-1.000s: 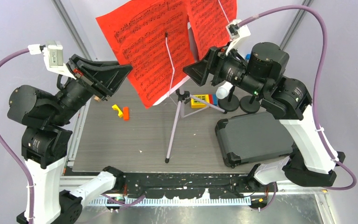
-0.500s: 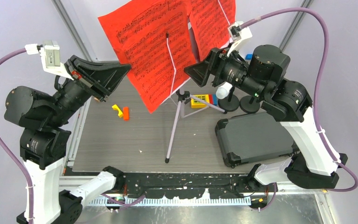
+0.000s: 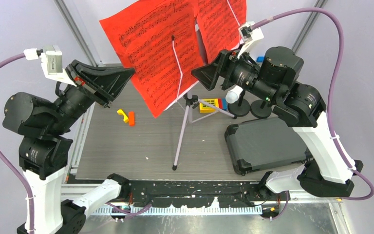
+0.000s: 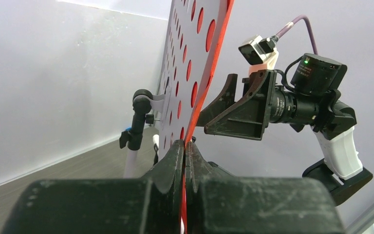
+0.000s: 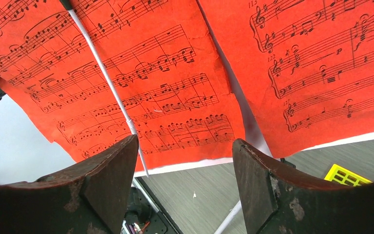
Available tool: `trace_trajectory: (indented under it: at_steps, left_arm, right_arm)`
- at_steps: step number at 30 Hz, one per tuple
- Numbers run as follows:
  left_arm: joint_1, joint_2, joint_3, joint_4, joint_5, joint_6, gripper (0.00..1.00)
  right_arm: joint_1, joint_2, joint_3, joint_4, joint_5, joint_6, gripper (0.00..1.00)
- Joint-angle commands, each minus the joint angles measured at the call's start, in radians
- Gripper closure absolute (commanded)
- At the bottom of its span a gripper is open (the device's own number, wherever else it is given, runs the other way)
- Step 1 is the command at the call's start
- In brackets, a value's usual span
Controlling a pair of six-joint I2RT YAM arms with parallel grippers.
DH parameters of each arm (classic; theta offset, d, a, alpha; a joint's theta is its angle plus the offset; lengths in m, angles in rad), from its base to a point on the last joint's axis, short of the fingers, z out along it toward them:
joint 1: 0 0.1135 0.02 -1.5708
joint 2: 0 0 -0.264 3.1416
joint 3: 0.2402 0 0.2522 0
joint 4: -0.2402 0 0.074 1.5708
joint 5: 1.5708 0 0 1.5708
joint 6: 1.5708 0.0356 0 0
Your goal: Pack up the instrument practice props
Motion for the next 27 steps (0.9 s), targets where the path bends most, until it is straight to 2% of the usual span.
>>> trace_trajectory:
  at_steps: [1,6,11,15,16,18,22,27]
  left_arm:
    - [0.001,-0.03,0.037,-0.015,-0.012,0.044,1.0]
    - [0.002,-0.042,0.028,-0.016,-0.014,0.045,1.0]
    - [0.001,-0.041,0.026,-0.016,-0.016,0.049,1.0]
    - [0.001,-0.036,0.024,-0.013,-0.01,0.047,1.0]
    - [0.001,-0.037,0.024,-0.011,-0.01,0.047,0.98]
    - [0.002,-0.039,0.021,-0.006,-0.014,0.047,0.83]
    - [0.001,-0.049,0.015,0.014,-0.018,0.045,0.65]
    - [0.002,-0.047,0.014,0.018,-0.011,0.037,0.61]
  right_arm:
    - [0.007,-0.014,0.001,0.06,-0.009,-0.009,0.24]
    - [0.007,-0.016,-0.001,0.072,-0.042,-0.012,0.2]
    - [0.007,-0.024,-0.02,0.104,-0.086,-0.008,0.11]
    - [0.007,-0.014,-0.015,0.124,-0.133,-0.005,0.1]
    - [0.007,-0.009,-0.013,0.126,-0.143,-0.005,0.1]
    - [0.008,-0.001,-0.006,0.126,-0.151,-0.005,0.1]
    - [0.007,0.001,-0.007,0.127,-0.152,-0.006,0.1]
    - [0.007,-0.004,-0.013,0.127,-0.148,-0.007,0.1]
